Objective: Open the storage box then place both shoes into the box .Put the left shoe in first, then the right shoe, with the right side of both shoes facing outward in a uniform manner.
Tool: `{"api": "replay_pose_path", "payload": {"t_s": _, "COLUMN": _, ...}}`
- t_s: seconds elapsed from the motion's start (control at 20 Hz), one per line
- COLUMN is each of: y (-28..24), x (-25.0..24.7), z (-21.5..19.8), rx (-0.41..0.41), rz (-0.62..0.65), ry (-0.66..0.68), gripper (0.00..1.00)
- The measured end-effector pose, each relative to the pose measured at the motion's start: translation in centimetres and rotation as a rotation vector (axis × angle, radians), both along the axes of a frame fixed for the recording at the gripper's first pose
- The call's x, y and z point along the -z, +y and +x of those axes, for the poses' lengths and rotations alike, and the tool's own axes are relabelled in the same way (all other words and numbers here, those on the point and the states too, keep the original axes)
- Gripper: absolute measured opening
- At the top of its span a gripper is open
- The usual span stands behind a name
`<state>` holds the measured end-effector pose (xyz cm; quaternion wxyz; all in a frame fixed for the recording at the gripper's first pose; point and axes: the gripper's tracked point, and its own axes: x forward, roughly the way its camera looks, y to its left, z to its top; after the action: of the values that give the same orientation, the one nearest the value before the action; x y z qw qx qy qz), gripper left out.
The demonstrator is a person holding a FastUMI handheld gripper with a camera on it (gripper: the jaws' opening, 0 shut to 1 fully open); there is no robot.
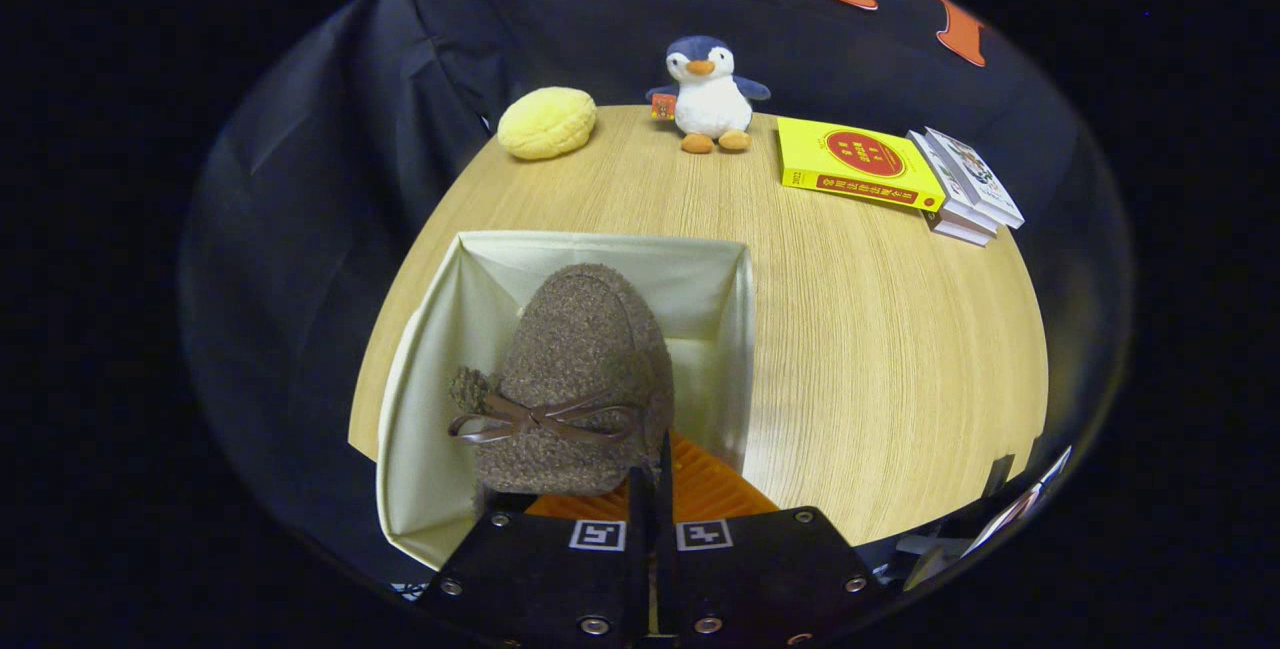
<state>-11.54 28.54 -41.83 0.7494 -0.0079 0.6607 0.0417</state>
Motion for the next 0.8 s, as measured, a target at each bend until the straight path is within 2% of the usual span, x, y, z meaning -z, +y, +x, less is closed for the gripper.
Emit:
{"api": "replay_pose_path", "payload": {"t_s": 0.25, "y": 0.6, "x": 1.5, "z": -1.2, "rx": -0.056, "rz": -0.039, "ry": 0.033, "gripper": 0.05}}
{"api": "replay_pose_path", "payload": {"t_s": 0.4, "y": 1.0, "x": 0.8, "z": -1.6, "rx": -0.054, "rz": 0.032, "ry": 0.042, "gripper": 0.11}}
{"api": "replay_pose_path", "payload": {"t_s": 0.45, "y": 0.8, "x": 0.2, "z": -1.9, "rx": -0.046, "rz": 0.064, "ry": 0.046, "gripper": 0.16}}
{"api": "replay_pose_path", "payload": {"t_s": 0.6, "y": 0.2, "x": -2.3, "z": -1.3, "rx": -0.001, "rz": 0.151, "ry": 0.0, "gripper": 0.19}}
{"api": "replay_pose_path", "payload": {"t_s": 0.8, "y": -3.5, "x": -6.6, "z": 1.4, "rx": 0.006, "rz": 0.202, "ry": -0.171, "gripper": 0.4}}
